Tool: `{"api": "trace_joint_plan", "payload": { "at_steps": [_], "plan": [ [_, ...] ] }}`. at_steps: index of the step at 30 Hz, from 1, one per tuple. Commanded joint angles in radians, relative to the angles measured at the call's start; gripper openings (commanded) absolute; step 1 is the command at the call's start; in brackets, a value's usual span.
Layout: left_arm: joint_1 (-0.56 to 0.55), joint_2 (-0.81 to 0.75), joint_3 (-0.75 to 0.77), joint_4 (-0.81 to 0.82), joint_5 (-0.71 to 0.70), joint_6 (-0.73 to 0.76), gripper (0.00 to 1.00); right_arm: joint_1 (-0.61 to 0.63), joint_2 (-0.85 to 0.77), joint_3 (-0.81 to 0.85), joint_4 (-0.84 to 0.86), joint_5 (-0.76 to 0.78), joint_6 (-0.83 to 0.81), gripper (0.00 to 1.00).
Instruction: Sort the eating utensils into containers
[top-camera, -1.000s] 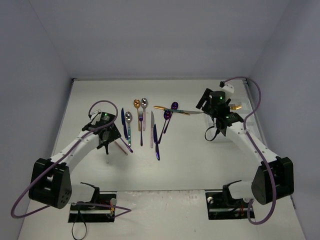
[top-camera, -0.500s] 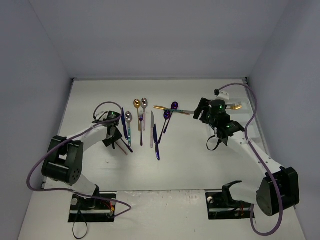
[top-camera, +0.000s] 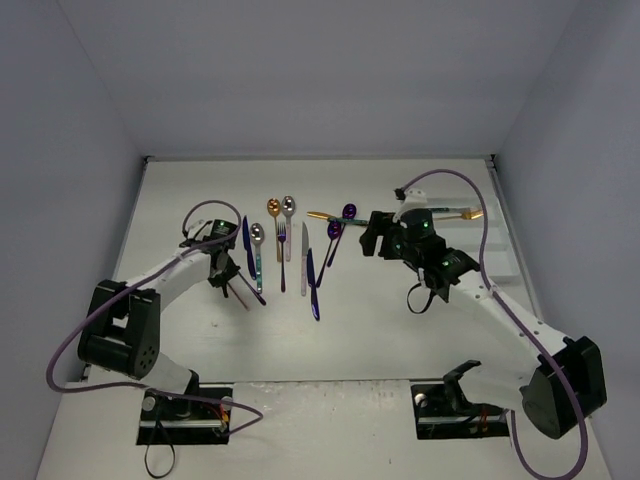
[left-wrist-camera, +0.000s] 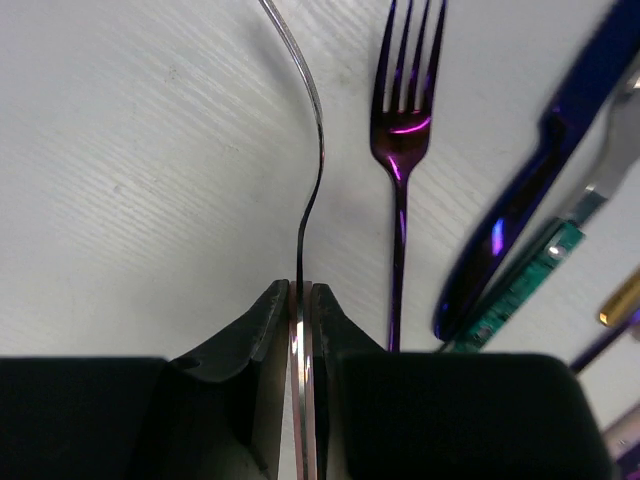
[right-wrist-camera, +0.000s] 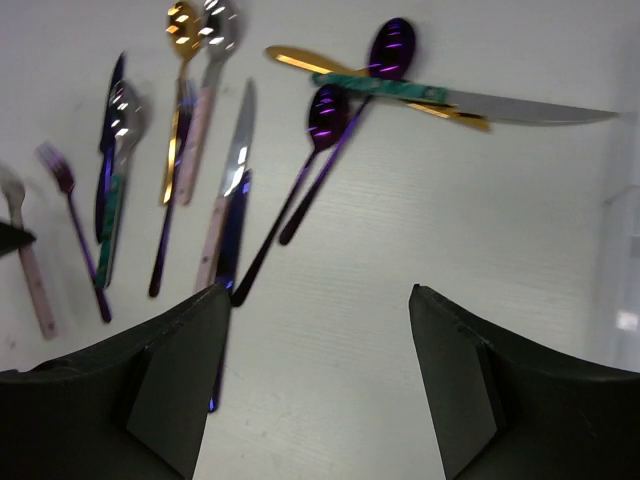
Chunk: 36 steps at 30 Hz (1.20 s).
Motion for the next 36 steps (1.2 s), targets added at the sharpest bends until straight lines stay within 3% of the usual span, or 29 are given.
{"api": "trace_joint_plan", "payload": {
  "at_steps": [1,7,17,36],
  "plan": [
    [0.001,-0.163,0.108,-0.041,0.004,0.027,0.00,0.170,0.048,0.106,0.058,-0.072,-0.122,0.71],
    [-0.039,-0.284,0.172,-0.073,0.057,0.017,0.00,0.355,0.126,0.203,0.093,-0.102,-0.178,0.72],
    [-0.135,-0.345,0.283,-0.132,0.071,-0.012,0.00,0.587,0.269,0.334,0.119,0.083,-0.342,0.72],
    [-0.185,-0.401,0.290,-0.124,0.084,-0.068,0.00,0.611,0.416,0.426,0.240,0.151,-0.337,0.51]
  ]
}}
